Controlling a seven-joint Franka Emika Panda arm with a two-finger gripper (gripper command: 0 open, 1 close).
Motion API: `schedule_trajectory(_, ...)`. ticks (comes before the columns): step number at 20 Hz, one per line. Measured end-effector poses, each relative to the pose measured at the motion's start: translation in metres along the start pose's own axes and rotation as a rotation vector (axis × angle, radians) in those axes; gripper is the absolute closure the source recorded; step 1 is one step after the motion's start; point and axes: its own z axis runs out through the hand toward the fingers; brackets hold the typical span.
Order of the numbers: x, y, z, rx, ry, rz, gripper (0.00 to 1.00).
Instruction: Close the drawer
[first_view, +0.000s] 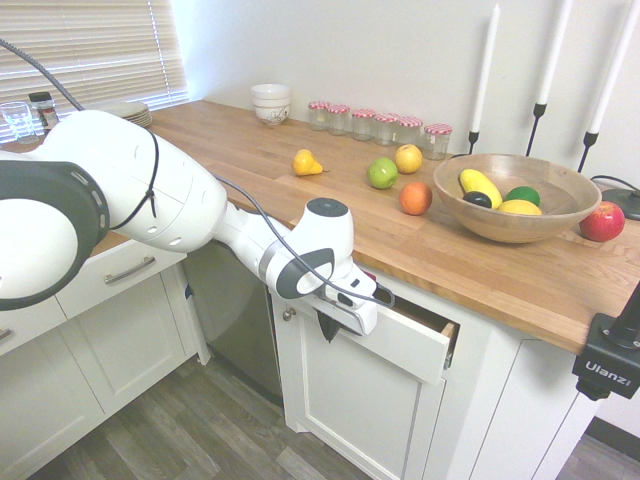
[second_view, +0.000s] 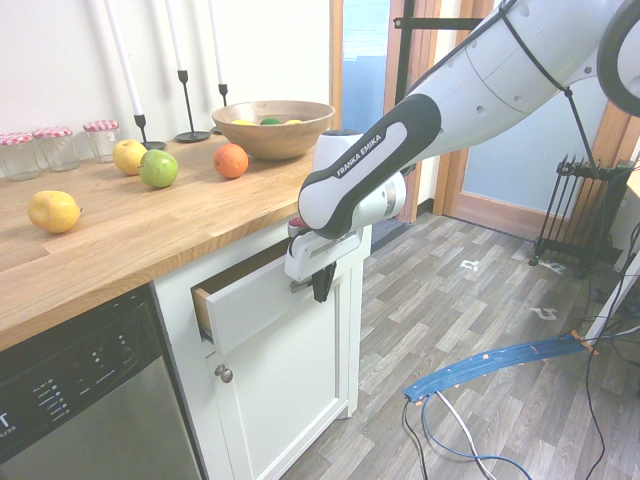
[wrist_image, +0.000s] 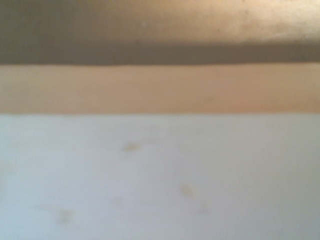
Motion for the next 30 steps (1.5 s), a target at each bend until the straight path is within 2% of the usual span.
schedule_trajectory(11,0.009,-0.019,0.012,-0.017,-0.007,-0.018,1.0)
schedule_trajectory(30,0.01,-0.021,0.01,-0.029,-0.001,-0.015,1.0)
